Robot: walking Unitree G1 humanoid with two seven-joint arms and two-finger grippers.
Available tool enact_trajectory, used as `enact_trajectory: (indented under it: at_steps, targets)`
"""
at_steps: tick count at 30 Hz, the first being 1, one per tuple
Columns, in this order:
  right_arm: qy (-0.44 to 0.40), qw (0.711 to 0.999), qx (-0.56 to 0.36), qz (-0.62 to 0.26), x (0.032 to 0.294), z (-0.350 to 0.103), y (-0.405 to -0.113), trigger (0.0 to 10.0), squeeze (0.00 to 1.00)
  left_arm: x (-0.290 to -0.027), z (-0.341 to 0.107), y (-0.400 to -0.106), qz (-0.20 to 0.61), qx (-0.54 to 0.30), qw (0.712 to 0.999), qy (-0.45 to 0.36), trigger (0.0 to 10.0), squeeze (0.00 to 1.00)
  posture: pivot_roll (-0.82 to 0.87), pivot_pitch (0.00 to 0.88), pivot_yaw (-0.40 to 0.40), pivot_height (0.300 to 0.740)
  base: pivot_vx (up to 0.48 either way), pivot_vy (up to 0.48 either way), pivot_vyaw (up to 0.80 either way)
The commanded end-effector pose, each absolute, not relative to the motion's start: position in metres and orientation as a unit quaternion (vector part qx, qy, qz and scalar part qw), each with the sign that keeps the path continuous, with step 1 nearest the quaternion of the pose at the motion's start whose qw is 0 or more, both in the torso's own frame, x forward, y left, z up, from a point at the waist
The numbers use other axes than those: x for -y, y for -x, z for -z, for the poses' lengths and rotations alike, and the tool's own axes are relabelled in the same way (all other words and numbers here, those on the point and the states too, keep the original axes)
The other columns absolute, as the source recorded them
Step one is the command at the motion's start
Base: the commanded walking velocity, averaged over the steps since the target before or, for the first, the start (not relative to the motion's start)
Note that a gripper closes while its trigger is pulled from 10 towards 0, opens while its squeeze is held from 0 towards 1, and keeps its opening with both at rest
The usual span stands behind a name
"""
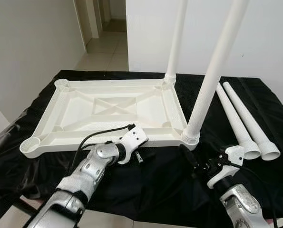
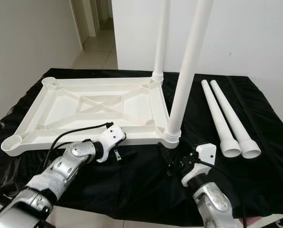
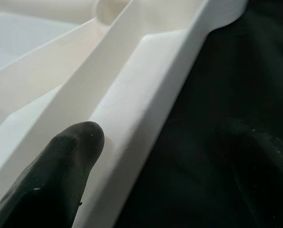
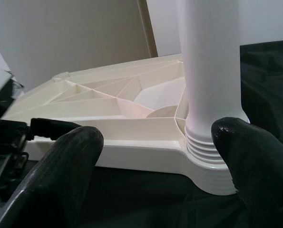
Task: Building children table
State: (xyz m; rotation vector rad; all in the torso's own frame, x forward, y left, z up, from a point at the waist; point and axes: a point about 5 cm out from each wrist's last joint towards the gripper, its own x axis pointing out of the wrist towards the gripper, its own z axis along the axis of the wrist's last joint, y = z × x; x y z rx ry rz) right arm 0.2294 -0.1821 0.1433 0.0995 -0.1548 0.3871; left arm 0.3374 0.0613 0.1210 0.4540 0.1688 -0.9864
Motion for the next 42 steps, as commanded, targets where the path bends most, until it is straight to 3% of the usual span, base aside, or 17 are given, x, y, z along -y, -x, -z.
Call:
enact_trajectory:
  at_steps: [1, 9, 16, 20, 22, 23, 42]
  targets:
    - [-0.055, 0.978, 0.072, -0.187, 0.182, -0.142, -0.227, 10.0, 0.00, -0.071, -0.112, -0.343, 0.433, -0.113, 0.868, -0.213, 10.0, 0.00, -0.08, 0.033, 0.093, 0.740, 0.000, 0.000, 0.00]
    - [-0.055, 0.978, 0.072, -0.187, 0.182, -0.142, -0.227, 10.0, 0.00, -0.073, -0.111, -0.346, 0.427, -0.116, 0.872, -0.210, 10.0, 0.00, -0.08, 0.033, 0.093, 0.740, 0.000, 0.000, 0.00]
    - [-0.056, 0.978, 0.071, -0.188, 0.176, -0.140, -0.231, 10.0, 0.00, -0.085, -0.114, -0.358, 0.354, -0.136, 0.911, -0.164, 10.0, 0.00, -0.06, 0.034, 0.095, 0.740, 0.000, 0.000, 0.00]
    - [-0.055, 0.978, 0.070, -0.189, 0.175, -0.139, -0.232, 10.0, 0.00, -0.086, -0.116, -0.360, 0.337, -0.131, 0.921, -0.142, 9.2, 0.00, -0.06, 0.034, 0.093, 0.740, 0.000, 0.000, 0.00]
    - [-0.052, 0.978, 0.071, -0.189, 0.175, -0.139, -0.235, 10.0, 0.00, -0.086, -0.118, -0.361, 0.329, -0.125, 0.926, -0.134, 1.0, 0.00, -0.06, 0.031, 0.088, 0.740, 0.000, 0.000, 0.00]
    - [-0.052, 0.978, 0.071, -0.189, 0.175, -0.140, -0.235, 10.0, 0.00, -0.086, -0.119, -0.361, 0.329, -0.124, 0.927, -0.133, 0.0, 0.00, -0.06, 0.031, 0.088, 0.740, 0.000, 0.000, 0.00]
    - [-0.042, 0.978, 0.077, -0.187, 0.175, -0.142, -0.241, 10.0, 0.00, -0.071, -0.126, -0.357, 0.311, -0.089, 0.941, -0.097, 0.0, 0.00, -0.06, 0.016, 0.080, 0.740, 0.000, 0.000, 0.00]
